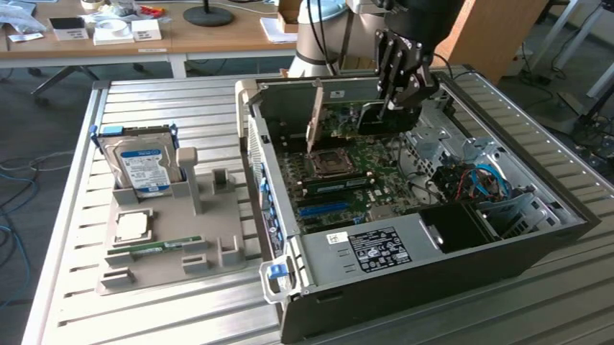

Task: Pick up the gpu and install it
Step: 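Insert the gpu into the slot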

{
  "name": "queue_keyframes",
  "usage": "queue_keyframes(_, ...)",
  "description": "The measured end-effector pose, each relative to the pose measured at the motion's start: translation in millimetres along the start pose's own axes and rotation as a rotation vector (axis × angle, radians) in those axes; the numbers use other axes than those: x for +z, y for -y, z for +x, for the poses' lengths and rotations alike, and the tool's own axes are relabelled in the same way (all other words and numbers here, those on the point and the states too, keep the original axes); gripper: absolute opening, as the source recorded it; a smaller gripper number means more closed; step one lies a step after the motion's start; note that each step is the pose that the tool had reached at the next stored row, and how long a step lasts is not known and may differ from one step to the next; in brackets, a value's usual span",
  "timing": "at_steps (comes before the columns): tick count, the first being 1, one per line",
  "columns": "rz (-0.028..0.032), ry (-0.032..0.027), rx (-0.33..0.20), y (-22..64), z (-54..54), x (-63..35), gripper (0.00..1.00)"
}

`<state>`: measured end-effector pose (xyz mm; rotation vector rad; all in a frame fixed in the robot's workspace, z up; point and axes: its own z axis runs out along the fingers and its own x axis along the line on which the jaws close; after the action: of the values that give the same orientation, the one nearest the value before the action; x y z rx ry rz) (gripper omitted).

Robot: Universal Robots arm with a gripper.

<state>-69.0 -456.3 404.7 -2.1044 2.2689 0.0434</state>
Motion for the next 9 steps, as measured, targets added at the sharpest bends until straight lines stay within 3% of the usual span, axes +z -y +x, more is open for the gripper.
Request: queue_keyframes(9,0.0000,0.0000,0.000,-1.6,0.1,0.0,0.27)
